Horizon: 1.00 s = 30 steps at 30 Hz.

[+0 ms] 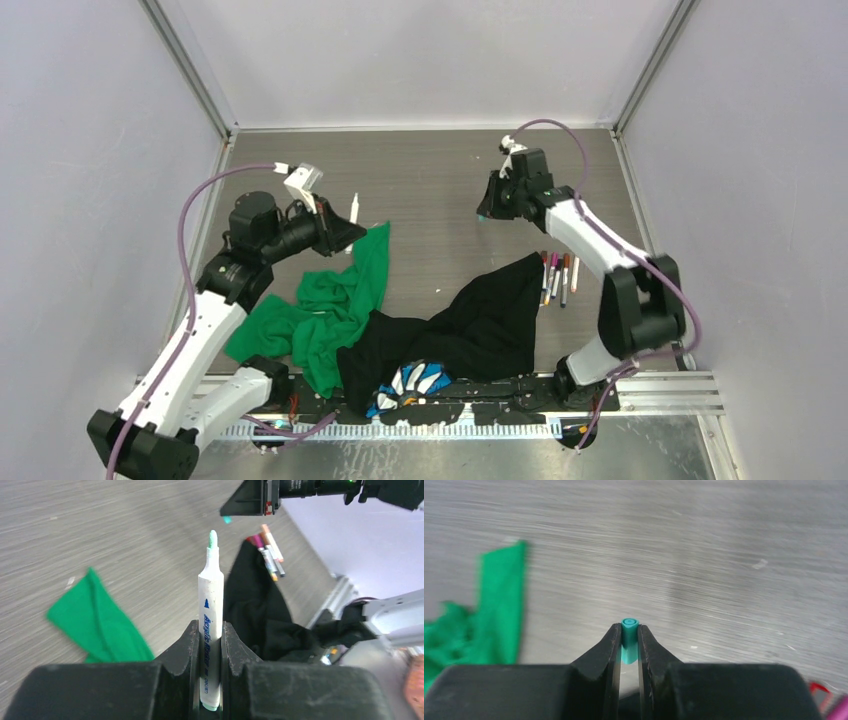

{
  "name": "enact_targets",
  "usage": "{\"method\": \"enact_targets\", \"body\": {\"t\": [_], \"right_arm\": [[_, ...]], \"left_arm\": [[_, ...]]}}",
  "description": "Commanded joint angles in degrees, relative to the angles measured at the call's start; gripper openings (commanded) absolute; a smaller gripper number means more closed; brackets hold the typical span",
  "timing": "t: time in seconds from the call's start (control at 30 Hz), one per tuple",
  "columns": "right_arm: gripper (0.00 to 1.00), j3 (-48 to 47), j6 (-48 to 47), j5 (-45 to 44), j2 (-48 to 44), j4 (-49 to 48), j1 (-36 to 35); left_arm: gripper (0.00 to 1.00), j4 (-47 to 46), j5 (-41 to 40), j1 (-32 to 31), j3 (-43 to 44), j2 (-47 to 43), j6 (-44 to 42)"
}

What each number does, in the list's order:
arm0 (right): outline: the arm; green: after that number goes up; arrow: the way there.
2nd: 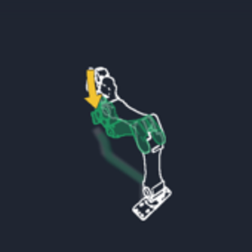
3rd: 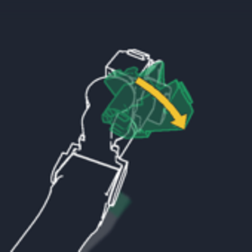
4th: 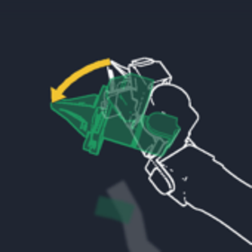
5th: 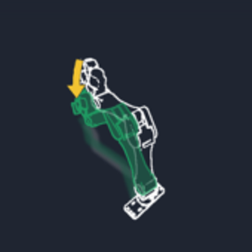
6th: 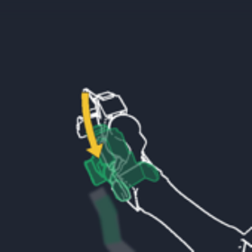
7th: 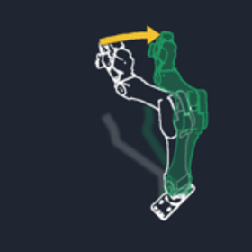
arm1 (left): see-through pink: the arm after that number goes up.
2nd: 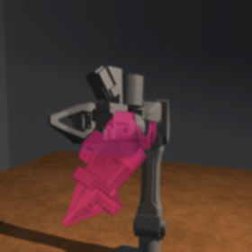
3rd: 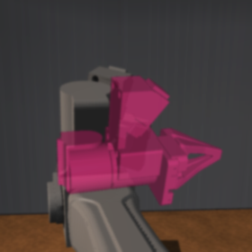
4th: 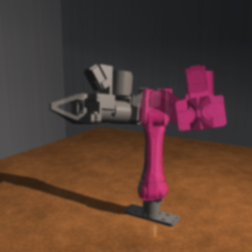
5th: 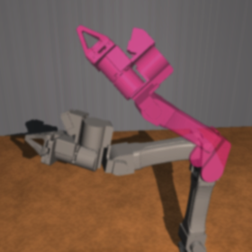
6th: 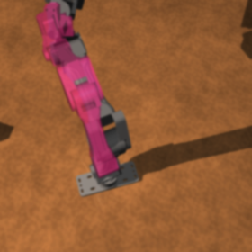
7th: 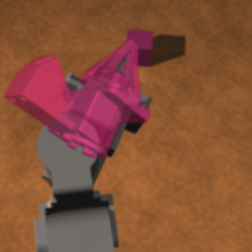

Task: Insert the pens into the pen caps
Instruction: Insert the pen cap onto the pen.

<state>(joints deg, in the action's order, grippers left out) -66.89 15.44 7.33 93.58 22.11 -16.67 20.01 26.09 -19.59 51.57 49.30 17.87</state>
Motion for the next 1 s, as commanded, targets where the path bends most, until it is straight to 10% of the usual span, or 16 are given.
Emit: {"method": "enact_targets", "body": {"t": [0.0,0.3,0.43,0.97], "right_arm": [[0.01,5.6,10.5,18.2,-13.8,-16.6,-0.2],[0.01,20.9,41.0,31.5,-19.0,-73.9,-1.7],[0.01,26.7,49.0,28.8,-17.0,-94.2,-6.6],[0.01,32.4,52.0,24.0,-13.6,-114.2,-10.3]], "left_arm": [[0.0,-17.1,14.7,0.1,-1.9,3.1,7.9],[0.0,-44.6,16.2,-2.8,-7.9,10.3,13.4],[0.0,-37.5,10.9,-10.0,-8.7,9.0,4.3],[0.0,-40.7,17.5,-13.5,-8.7,12.9,8.7]]}}
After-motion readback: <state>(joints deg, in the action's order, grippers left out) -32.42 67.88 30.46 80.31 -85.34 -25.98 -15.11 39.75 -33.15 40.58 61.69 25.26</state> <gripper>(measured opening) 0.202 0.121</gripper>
